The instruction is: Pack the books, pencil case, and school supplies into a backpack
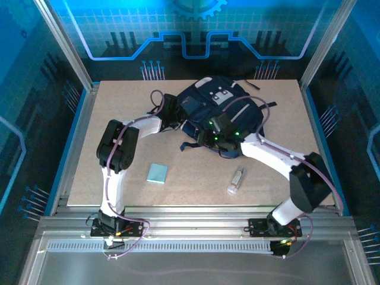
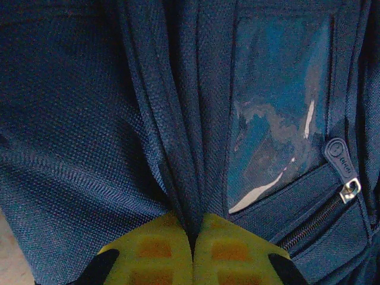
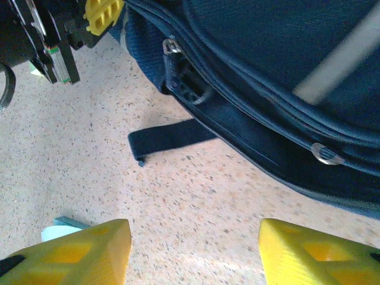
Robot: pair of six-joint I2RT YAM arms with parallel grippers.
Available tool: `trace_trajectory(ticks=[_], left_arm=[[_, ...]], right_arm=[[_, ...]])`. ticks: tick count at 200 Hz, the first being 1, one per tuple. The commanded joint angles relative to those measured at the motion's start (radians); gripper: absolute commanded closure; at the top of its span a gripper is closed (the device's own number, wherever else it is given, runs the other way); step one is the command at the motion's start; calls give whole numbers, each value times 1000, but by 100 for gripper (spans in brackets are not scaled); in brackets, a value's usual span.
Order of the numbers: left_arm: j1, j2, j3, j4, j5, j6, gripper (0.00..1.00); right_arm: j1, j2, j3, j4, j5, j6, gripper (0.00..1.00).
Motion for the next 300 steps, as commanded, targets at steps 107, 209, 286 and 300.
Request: trace_trajectory(ticks=[107, 209, 286, 300], left_arm=[[-98, -267, -207, 135, -34, -87, 100], [-76, -299, -228, 133, -131, -50, 100], [19, -140, -61, 109, -140, 12, 100], [36, -120, -32, 100, -140, 26, 100]], right_arm=[[37, 368, 313, -178, 265, 90, 63], [26, 325, 270, -187, 235, 27, 100], [-39, 100, 41, -206, 31, -182, 100], [-63, 62, 10, -234, 36, -222, 100]])
